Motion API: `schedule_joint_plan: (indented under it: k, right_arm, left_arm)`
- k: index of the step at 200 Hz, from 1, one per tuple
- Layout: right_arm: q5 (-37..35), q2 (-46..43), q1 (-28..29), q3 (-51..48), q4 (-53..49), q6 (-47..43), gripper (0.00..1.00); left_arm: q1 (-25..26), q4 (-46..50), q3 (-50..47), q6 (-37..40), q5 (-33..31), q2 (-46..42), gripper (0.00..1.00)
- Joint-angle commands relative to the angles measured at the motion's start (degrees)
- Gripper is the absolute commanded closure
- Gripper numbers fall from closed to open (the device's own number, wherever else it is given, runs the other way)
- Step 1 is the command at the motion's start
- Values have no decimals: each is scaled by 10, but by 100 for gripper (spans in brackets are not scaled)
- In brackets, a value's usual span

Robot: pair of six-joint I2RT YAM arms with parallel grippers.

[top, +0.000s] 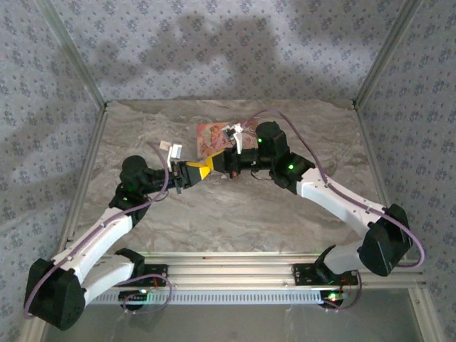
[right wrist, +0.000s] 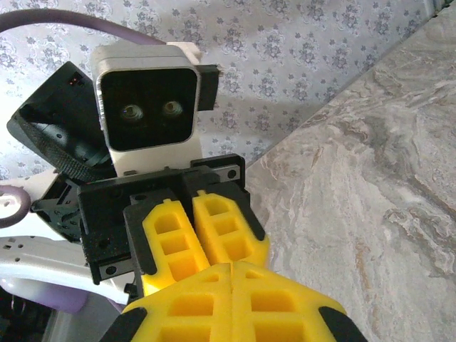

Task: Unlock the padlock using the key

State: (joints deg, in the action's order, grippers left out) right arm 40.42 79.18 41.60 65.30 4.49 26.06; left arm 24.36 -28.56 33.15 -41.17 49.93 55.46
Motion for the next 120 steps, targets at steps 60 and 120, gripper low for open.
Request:
schedule_joint_plan:
  k: [60, 120]
  right_arm:
    - [-69, -22, -8, 3, -16, 37, 54]
    - [-274, -31, -15, -8, -178, 17, 34]
  left_arm:
    - [-7, 41, -8, 33, -33, -23, 100]
    - [-12, 205, -14, 114, -107, -56, 100]
